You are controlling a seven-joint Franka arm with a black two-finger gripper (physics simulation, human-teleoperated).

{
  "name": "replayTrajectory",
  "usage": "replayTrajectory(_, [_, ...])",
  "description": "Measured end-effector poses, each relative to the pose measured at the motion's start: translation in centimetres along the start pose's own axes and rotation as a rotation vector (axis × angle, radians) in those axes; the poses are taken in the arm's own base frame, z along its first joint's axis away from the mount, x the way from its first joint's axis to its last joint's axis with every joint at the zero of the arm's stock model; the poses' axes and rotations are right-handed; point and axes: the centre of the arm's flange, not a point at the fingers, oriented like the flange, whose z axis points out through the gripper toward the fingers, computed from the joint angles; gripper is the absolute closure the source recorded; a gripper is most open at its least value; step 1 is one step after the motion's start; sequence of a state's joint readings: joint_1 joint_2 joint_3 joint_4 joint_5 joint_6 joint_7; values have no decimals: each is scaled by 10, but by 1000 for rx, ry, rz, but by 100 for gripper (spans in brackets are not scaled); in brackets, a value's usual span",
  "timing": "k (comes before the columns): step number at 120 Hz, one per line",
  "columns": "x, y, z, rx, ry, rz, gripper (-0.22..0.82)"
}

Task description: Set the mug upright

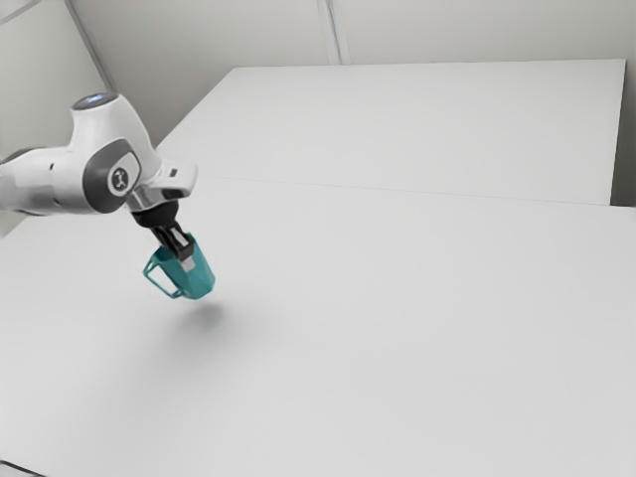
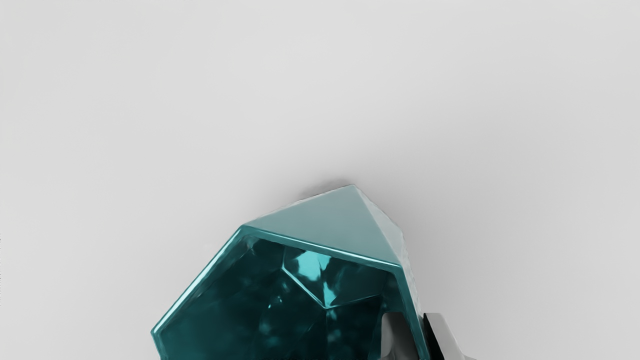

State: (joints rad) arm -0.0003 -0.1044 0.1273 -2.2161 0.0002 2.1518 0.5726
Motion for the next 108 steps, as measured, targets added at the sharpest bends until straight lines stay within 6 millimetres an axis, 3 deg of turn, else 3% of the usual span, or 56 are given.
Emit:
replayTrajectory(41, [19, 5, 33, 38, 41, -144, 78])
replayTrajectory(100, [24, 5, 67, 28, 5, -272, 78])
replayTrajectory(108, [25, 6, 68, 25, 4, -281, 73])
